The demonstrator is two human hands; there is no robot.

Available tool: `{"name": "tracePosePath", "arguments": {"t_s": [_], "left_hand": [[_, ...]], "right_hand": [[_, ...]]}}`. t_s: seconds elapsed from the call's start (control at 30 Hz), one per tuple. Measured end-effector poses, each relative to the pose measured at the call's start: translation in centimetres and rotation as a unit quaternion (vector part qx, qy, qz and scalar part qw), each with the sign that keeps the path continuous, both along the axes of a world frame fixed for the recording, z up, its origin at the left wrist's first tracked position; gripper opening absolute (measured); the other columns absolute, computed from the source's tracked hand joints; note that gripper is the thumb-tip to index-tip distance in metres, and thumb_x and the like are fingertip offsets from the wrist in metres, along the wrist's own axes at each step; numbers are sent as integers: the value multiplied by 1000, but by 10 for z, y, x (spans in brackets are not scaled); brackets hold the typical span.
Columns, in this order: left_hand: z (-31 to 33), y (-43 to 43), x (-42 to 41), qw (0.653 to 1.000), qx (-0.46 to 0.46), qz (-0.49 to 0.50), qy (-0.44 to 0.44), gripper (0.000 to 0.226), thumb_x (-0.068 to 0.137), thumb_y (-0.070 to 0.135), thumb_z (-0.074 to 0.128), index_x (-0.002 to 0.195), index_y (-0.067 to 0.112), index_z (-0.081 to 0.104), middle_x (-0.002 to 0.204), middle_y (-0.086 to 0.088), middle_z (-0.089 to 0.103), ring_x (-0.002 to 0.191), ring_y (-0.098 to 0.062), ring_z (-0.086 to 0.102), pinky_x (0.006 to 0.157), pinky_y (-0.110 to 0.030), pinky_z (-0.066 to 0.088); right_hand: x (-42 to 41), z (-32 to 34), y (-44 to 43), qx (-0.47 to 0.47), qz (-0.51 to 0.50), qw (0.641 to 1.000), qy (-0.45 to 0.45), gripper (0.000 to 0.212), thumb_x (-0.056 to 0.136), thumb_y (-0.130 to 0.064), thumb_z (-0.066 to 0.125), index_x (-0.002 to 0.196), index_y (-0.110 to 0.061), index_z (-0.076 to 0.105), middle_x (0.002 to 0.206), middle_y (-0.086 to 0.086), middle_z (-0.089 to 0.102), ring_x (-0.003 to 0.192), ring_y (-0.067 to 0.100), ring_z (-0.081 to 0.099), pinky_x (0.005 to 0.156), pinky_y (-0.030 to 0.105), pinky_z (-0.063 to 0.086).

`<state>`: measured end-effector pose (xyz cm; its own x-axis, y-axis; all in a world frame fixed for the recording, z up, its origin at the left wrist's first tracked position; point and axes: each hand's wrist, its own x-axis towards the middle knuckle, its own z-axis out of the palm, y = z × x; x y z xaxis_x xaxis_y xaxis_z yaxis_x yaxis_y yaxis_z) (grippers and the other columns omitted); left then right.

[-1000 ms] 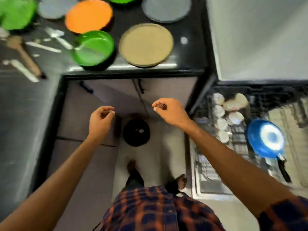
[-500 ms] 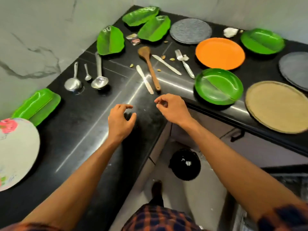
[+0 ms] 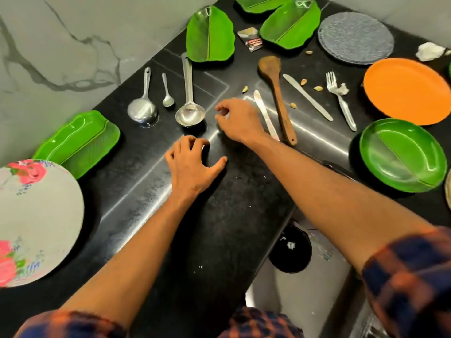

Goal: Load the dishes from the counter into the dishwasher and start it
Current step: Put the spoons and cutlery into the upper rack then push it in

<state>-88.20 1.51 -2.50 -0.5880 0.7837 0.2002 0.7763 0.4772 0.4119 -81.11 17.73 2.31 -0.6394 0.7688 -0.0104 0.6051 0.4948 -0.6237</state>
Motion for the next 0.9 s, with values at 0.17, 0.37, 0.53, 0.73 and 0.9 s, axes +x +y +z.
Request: {"name": "tracePosePath", "arguments": {"t_s": [0.17,0.37,0.53,0.73,0.9], "left_hand": [[-1,2,-1,1000,1,2,-22,58,72,74,64,111,32,62,117,6,49,115,-16,43,99,-37,27],[-6,2,-4,1000,9,-4,-28,60,73,76,62,114,33,62,118,7,49,116,-16,44,102,-40,29],[-8,1,-4,1000,6,-2,-21,60,73,76,61,114,32,61,120,7,51,116,-16,45,102,-40,28],[-10,1,-7,1000,-2,2,-15,59,73,77,60,112,33,61,120,8,50,117,-16,45,101,-39,28],[-6,0,-6,1000,-3,7,-28,58,72,77,61,112,35,61,118,10,48,117,-13,43,103,-38,27]], "right_hand": [[-71,7,5,39,26,999,19,22,86,-25,60,101,-20,75,100,2,70,100,23,64,89,34,49],[-133,12,-10,84,58,991,-86,26,85,-34,60,104,-20,70,111,2,71,111,28,64,85,35,52],[-157,17,-17,84,18,985,-148,40,87,-26,63,126,-17,61,128,5,65,120,29,62,91,37,51],[-160,29,-15,-12,-78,993,-89,38,87,-27,67,124,-20,60,128,2,65,119,24,62,88,34,51],[-125,48,8,-21,-146,988,42,24,82,-32,60,100,-20,70,103,-3,71,91,21,62,73,29,47]]}}
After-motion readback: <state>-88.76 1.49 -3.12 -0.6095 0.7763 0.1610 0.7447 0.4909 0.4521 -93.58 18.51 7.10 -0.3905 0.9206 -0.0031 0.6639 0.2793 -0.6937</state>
